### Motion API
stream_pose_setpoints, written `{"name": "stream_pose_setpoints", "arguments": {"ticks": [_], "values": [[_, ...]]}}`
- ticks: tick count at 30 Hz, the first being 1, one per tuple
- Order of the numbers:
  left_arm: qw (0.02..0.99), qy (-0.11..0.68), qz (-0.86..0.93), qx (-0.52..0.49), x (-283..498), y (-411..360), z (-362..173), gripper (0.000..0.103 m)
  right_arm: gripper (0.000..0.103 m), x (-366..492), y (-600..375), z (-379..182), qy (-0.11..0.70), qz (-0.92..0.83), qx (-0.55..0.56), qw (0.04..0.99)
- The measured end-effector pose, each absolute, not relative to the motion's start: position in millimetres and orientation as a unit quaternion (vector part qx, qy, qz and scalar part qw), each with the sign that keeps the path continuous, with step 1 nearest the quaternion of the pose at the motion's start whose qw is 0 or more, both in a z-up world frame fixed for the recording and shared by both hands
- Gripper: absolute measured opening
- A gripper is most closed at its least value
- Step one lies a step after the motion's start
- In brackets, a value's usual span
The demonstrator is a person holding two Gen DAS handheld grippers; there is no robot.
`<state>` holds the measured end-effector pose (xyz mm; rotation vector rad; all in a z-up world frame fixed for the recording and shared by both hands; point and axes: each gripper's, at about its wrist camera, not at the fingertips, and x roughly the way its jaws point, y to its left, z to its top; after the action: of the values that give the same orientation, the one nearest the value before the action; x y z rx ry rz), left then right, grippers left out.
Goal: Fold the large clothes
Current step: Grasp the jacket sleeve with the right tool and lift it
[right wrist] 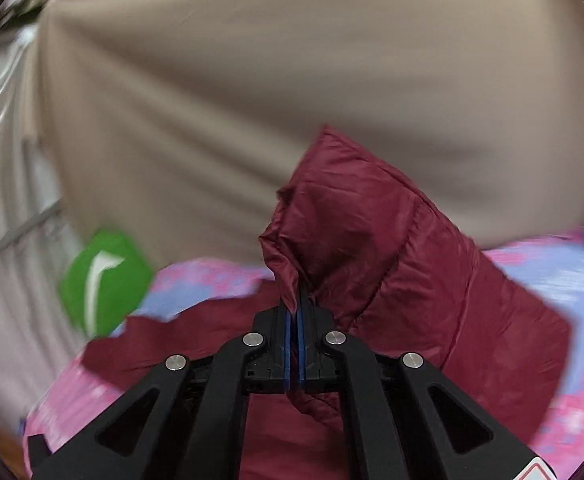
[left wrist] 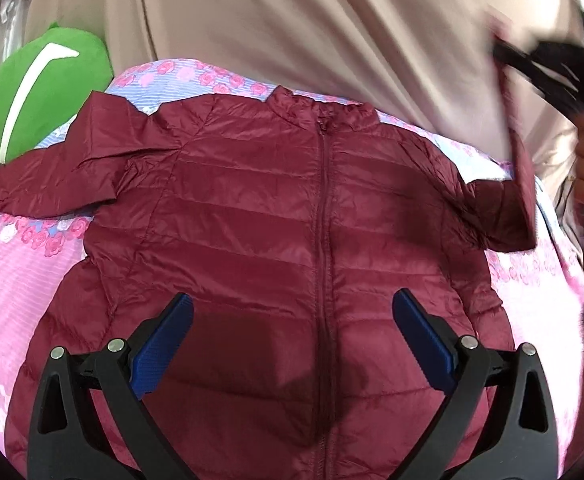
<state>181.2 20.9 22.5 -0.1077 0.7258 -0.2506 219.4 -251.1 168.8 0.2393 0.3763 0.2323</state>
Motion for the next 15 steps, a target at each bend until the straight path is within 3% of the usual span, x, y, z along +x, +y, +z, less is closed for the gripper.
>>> {"name": "stream_pose_setpoints", "arguments": {"ticks": [7, 9, 11, 13, 15], "values": [[0.915, 0.386, -0.101, -0.062, 216, 51, 2, 0.098, 0.011, 271, -61, 94, 0.308, 0.233, 0.002, 0.922], [0.909, 0.4, -0.091, -0.07, 228, 64, -7, 0.097, 0.025, 253, -61, 94, 0.296, 0.234, -0.003, 0.926], [0.903, 0.411, -0.092, -0.087, 238, 75, -13, 0.098, 0.047, 237, -85, 103, 0.275, 0.229, 0.006, 0.934], [0.895, 0.42, -0.1, -0.114, 252, 85, -18, 0.097, 0.055, 222, -127, 107, 0.243, 0.18, -0.011, 0.953], [0.889, 0.426, -0.101, -0.132, 266, 90, -20, 0.098, 0.056, 210, -180, 107, 0.239, 0.108, -0.017, 0.965]]}}
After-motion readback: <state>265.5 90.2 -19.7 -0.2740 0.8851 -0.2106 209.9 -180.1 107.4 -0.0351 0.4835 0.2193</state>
